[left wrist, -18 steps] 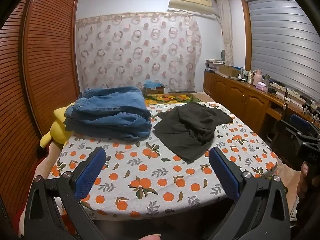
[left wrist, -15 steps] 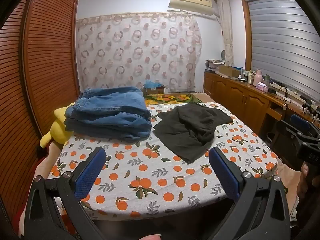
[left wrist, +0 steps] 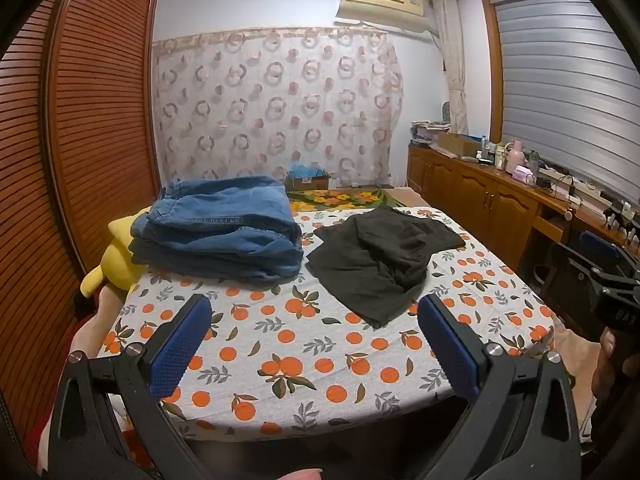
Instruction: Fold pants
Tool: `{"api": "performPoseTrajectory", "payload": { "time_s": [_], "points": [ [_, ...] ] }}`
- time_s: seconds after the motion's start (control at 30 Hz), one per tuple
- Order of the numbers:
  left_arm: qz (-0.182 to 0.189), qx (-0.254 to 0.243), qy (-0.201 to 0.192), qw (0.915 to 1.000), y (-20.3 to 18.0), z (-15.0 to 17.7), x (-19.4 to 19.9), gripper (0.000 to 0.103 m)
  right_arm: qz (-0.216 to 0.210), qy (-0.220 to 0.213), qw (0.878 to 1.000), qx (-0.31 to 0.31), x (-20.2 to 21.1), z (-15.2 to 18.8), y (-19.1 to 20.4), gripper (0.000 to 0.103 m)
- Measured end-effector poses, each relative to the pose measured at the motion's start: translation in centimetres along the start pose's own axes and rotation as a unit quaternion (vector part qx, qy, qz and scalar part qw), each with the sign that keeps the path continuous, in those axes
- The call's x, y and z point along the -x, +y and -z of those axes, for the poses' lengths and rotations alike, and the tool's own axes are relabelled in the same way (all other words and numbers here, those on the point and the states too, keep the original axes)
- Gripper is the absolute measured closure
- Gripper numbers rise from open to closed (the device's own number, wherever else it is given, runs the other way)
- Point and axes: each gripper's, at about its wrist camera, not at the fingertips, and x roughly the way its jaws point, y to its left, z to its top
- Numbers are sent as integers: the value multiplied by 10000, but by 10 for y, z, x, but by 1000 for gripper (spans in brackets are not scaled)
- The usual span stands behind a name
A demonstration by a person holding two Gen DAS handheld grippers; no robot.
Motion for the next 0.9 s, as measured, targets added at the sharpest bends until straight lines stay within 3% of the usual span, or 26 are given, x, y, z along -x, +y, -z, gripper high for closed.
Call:
{"api": "performPoseTrajectory", "payload": {
  "time_s": [0.9],
  "points": [
    [-4,-13,-53,10000,0,0,0,0,-9,-12,10000,0,1,0,3,0]
  ]
}}
